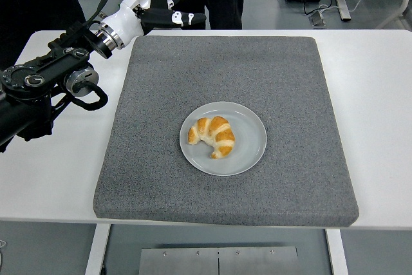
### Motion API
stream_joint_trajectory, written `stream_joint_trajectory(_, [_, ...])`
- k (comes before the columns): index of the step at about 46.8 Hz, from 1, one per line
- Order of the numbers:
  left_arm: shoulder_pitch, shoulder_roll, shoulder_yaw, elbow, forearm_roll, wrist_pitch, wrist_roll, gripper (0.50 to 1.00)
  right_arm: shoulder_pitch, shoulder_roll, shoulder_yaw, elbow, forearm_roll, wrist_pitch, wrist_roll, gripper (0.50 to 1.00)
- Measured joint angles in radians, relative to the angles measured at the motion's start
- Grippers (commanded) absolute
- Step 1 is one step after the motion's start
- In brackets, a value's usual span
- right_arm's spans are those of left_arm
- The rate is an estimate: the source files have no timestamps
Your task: Place the bread on the plate
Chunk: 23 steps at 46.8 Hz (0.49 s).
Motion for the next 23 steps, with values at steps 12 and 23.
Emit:
stream_joint_trajectory(12, [0.011, -0.071, -0.004, 0.146, -0.154, 0.013, 0.001, 0.965, 0.000, 0.000, 0.000, 0.000, 0.000, 0.000, 0.000, 1.000])
stream_joint_trajectory(23, [0.010, -0.103, -0.010, 0.245, -0.309, 0.019, 0.010, 0.965, 0.000, 0.000, 0.000, 0.000, 0.000, 0.001, 0.000, 1.000])
